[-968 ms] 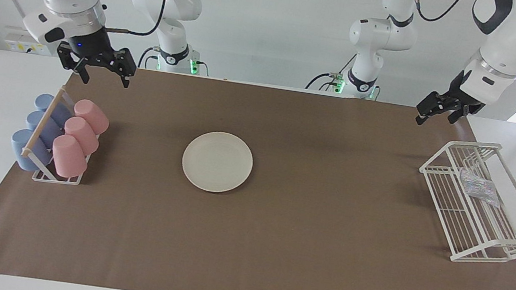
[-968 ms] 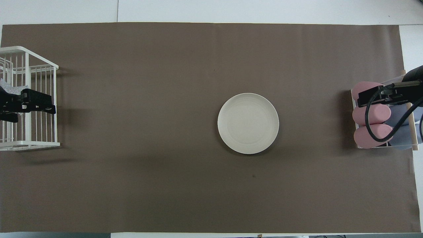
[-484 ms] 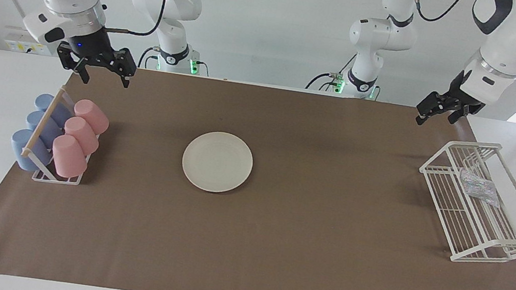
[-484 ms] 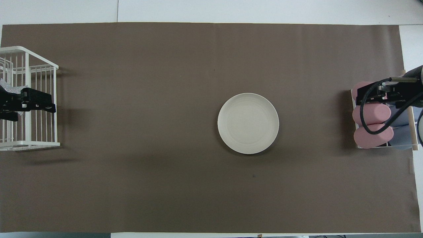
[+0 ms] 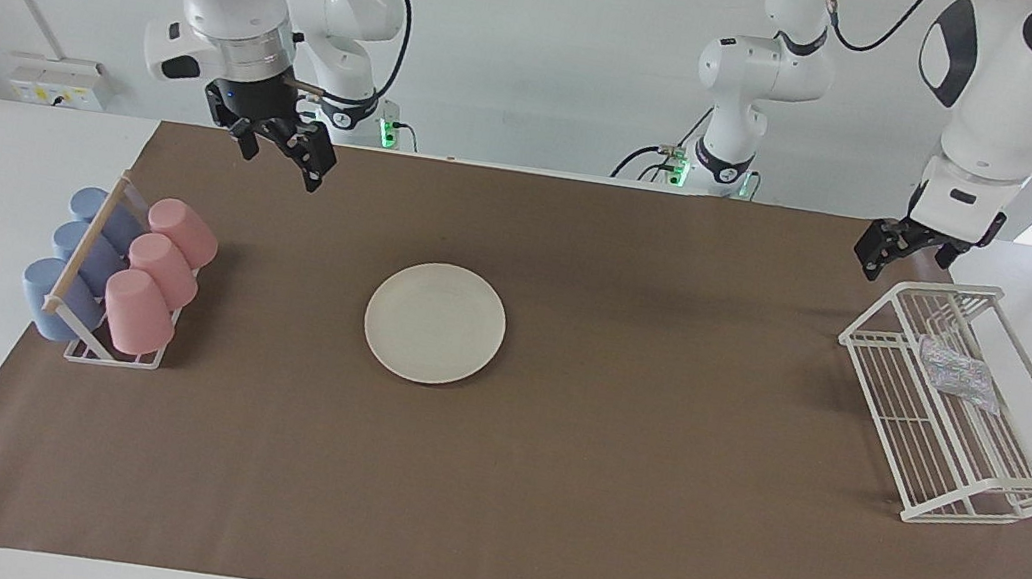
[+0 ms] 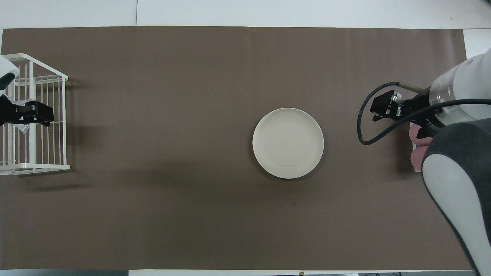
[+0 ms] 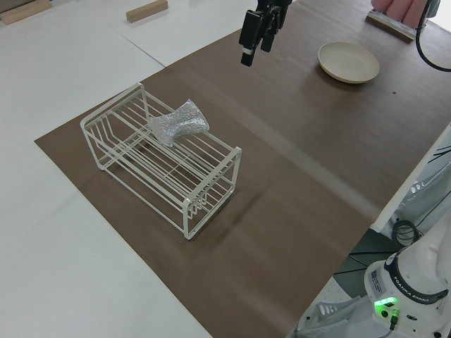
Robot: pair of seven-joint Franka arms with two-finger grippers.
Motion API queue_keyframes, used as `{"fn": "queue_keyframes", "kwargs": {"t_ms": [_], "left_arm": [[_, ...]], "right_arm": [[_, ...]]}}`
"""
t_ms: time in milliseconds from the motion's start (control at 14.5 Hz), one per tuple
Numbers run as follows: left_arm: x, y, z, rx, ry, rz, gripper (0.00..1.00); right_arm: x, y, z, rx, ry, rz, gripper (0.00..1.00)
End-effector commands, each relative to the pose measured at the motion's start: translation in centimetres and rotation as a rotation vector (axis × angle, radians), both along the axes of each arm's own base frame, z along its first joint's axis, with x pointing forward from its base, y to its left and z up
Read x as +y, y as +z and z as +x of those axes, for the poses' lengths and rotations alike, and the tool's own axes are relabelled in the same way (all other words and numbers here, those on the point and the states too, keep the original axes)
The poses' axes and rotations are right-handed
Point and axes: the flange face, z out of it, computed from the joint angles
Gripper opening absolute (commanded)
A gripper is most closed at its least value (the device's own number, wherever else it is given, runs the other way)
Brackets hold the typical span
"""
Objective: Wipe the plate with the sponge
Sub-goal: 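Reach the right gripper to the white plate and grasp its rim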
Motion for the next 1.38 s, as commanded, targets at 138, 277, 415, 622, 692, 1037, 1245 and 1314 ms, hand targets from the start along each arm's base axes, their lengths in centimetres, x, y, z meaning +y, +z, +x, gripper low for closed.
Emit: {"fn": "queue_keyframes", "kwargs": {"t_ms": [138, 277, 415, 622, 692, 1037, 1245, 1314], "left_arm": [[-1.0, -8.5, 3.4, 0.028, -0.118, 0.321, 1.00], [-0.6, -11.3, 4.0, 0.022, -0.169, 0.415, 1.00], [0.2, -13.6, 3.8, -0.001, -0.198, 0.509, 1.00], [0.4, -16.4, 4.5, -0.016, -0.165, 0.555, 1.00], [0.5, -16.4, 4.5, -0.018, -0.168, 0.562, 1.00], [1.4, -16.2, 4.5, -0.019, -0.146, 0.566, 0.88], [1.5, -16.2, 4.5, -0.022, -0.141, 0.564, 0.69], [1.5, -16.2, 4.6, -0.025, -0.135, 0.564, 0.58]], "right_arm": [[4.6, 0.3, -1.6, -0.016, -0.241, -0.004, 1.00], [6.2, 0.6, -1.8, -0.043, -0.321, 0.016, 1.00], [7.0, 0.5, -2.0, -0.035, -0.414, 0.028, 1.00], [10.1, 0.3, -2.7, -0.048, -0.569, 0.035, 1.00], [11.2, 0.1, -3.0, -0.045, -0.594, 0.033, 1.00], [15.0, -0.8, -1.8, 0.005, -0.644, 0.084, 1.00], [19.6, -0.8, -1.6, 0.012, -0.687, 0.081, 1.00], [21.0, -1.0, -1.4, 0.010, -0.685, 0.084, 1.00]]}}
